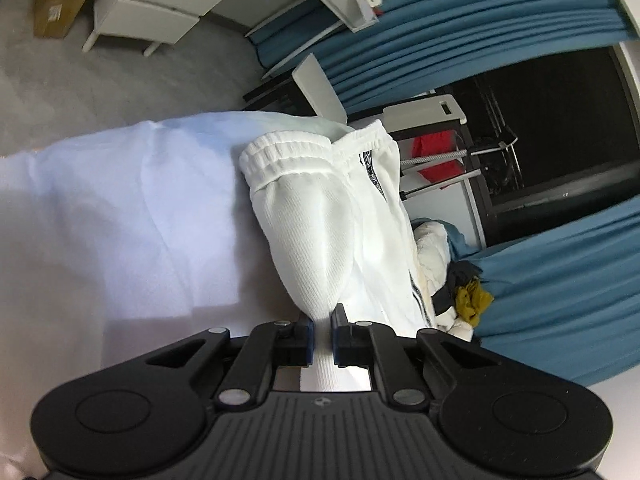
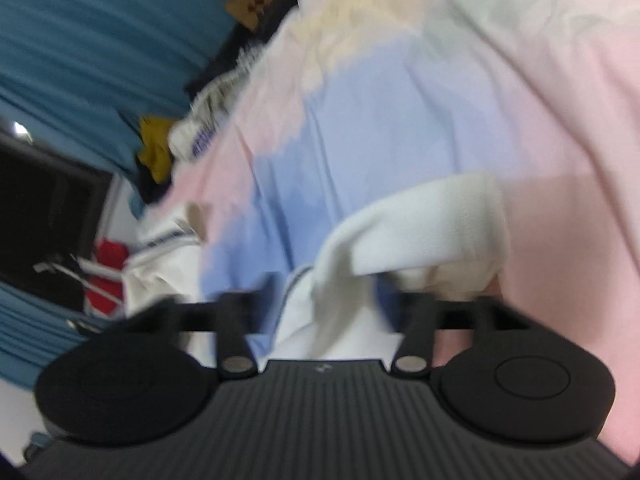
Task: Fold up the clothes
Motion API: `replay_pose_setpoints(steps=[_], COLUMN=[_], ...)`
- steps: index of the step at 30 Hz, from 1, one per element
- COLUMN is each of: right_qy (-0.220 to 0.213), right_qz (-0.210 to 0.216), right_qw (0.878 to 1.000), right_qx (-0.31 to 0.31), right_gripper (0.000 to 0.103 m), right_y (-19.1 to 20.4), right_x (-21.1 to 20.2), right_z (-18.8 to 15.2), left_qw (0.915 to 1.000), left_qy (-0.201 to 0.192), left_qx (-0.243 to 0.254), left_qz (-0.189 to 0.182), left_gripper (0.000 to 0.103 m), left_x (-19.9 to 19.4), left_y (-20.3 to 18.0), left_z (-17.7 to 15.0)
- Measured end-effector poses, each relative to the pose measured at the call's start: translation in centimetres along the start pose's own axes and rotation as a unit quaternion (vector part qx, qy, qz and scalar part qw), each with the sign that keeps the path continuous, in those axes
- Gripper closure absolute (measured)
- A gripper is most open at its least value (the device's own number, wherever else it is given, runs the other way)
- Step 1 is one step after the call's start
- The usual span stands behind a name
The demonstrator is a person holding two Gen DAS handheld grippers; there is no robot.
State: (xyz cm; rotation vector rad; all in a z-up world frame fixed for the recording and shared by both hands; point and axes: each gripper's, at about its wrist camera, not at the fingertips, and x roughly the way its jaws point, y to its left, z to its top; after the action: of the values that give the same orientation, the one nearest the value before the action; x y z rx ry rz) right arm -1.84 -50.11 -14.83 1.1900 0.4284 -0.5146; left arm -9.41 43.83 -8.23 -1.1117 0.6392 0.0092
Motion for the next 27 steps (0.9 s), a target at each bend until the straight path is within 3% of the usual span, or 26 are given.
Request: replay_pose_setpoints(steps=[4,7,10,12,13,14,15,16,17,23,27], right_qy=[-0.033,-0.051,-0.030,-0.004,0.007,0.018,0.029,0.023,0.009,-0.074,-0.071], right_qz=[0.010,-0.036,-0.065,-0.072,-0.074,-0.076,-0.078,-0.068,-0.054,0.030,0.064], right_qw=[0.999,0.998,0.997,0.997,0.997,0.997,0.996,0.997,0.998,0.995,0.994], right_qx=[-0.014,-0.022,-0.018,-0.009,-0.002,0.005,0.012,0.007,-0.003,-0.064,-0.054], right_gripper=[0.024,0.022,0.024,0.034,0.044,0.067,0.079,0.090,0.092,0.093,0.093], right_y=[0.3,0.5,0.1,-0.2,-0.3,-0.3,-0.4,0.1,0.8,5.2,6.2], right_x=[-3.7,-5.0,-3.9,-2.2,-1.4,-0.6,0.3,0.4,0.2,-1.0,2.4], right_z=[-1.3,-2.6,-3.0,-3.5,-3.8,-4.1,-4.4,-4.4,-4.3,-3.7,-2.1], left_qw=[0.9999,0.9999,0.9998,0.9997,0.9996,0.9996,0.9995,0.9995,0.9995,0.9995,0.9993], left_qy=[0.004,0.005,0.005,0.005,0.005,0.004,0.003,0.003,0.001,-0.006,-0.009], left_qx=[-0.014,-0.015,-0.017,-0.022,-0.024,-0.026,-0.025,-0.024,-0.023,-0.015,-0.019], left_qz=[-0.004,0.000,0.004,0.009,0.011,0.014,0.017,0.021,0.023,0.026,0.030], left_gripper=[0.093,0.093,0.093,0.093,0.093,0.093,0.093,0.092,0.092,0.092,0.092], left_x=[0.2,1.1,2.5,2.9,3.5,4.1,4.4,4.7,5.2,5.4,5.7], left_y=[0.3,-0.3,-1.0,-1.0,-1.2,-1.4,-1.5,-1.7,-2.0,-2.4,-2.5], left_z=[0.1,0.1,0.3,0.3,0.4,0.5,0.5,0.5,0.6,0.4,0.4])
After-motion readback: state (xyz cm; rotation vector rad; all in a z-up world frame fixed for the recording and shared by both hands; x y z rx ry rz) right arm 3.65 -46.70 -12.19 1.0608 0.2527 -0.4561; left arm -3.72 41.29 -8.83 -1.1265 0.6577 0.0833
